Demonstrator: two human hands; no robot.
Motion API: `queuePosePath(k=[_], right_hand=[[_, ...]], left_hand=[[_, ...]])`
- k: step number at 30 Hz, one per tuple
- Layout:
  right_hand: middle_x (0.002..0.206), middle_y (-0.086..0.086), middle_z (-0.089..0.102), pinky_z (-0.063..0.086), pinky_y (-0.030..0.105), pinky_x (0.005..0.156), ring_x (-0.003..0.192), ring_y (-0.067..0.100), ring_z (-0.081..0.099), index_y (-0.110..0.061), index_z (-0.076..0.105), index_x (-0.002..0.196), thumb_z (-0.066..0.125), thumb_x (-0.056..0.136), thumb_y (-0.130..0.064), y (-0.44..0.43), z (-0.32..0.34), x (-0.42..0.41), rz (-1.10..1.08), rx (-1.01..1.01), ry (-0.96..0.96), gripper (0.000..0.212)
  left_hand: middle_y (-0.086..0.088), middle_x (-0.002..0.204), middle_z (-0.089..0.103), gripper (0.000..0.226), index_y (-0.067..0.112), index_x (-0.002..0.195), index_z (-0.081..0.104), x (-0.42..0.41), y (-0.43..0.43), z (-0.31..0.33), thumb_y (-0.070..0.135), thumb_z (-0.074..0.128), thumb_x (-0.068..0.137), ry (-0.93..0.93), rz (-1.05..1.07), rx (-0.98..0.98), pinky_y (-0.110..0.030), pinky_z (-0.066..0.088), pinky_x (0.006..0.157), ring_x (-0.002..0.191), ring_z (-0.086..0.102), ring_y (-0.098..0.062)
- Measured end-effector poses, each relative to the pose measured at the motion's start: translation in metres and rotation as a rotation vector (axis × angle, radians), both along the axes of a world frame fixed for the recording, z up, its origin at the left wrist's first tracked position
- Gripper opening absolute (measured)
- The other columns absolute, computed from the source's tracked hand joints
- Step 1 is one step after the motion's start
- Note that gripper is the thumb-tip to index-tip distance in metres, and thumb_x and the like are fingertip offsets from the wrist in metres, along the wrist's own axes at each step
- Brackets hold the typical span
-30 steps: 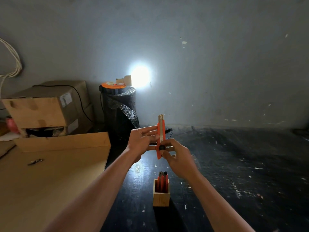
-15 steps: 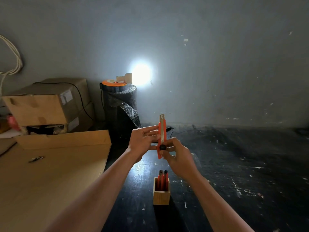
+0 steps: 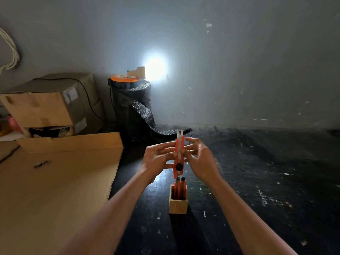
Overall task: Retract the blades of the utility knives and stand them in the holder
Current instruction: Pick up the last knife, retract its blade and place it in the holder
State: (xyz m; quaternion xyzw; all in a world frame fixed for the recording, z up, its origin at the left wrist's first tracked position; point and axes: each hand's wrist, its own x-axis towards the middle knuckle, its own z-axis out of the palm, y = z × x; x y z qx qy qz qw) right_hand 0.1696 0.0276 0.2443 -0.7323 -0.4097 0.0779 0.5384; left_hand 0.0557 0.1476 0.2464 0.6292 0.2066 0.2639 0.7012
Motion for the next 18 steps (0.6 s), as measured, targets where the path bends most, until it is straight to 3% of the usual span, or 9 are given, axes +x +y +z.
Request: queuePosePath(k=[5,8,11,18], right_hand=[[0.090,-0.002,0.076,0.064,0.039,0.073,0.080,0.011,0.075,-0.015,0.069,0.111,0.072,0.091,-0.031,0.005,-0.020,0.013,0.051,0.020,0.091,0.026],[0.086,-0.001,0.075,0.063,0.042,0.073,0.078,0.013,0.074,-0.015,0.068,0.102,0.074,0.088,-0.032,0.007,-0.043,0.025,0.027,-0.010,0.125,0.022],[0.089,0.002,0.073,0.062,0.043,0.072,0.079,0.015,0.072,-0.014,0.067,0.100,0.074,0.088,-0.025,0.010,-0.070,0.038,-0.016,-0.078,0.159,0.017],[0.092,-0.002,0.070,0.047,0.014,0.061,0.081,0.007,0.067,-0.015,0.065,0.100,0.070,0.093,-0.023,0.016,-0.127,0.051,-0.032,-0.244,0.126,0.012]], left_hand=[[-0.010,0.099,0.082,0.034,0.008,0.118,0.075,0.008,0.002,-0.034,-0.004,0.077,0.086,0.081,0.038,-0.020,-0.040,0.065,0.075,0.089,0.080,-0.024],[-0.009,0.104,0.081,0.037,0.009,0.121,0.074,0.013,0.010,-0.067,0.003,0.081,0.085,0.231,0.139,0.080,-0.043,0.064,0.086,0.092,0.078,-0.020],[-0.008,0.117,0.077,0.046,0.012,0.126,0.072,0.010,0.012,-0.104,0.012,0.085,0.082,0.385,0.164,0.237,-0.038,0.063,0.088,0.100,0.076,-0.018],[-0.008,0.142,0.064,0.078,0.016,0.147,0.054,0.016,-0.001,-0.170,0.020,0.090,0.077,0.676,0.097,0.315,-0.041,0.054,0.104,0.121,0.065,-0.022]])
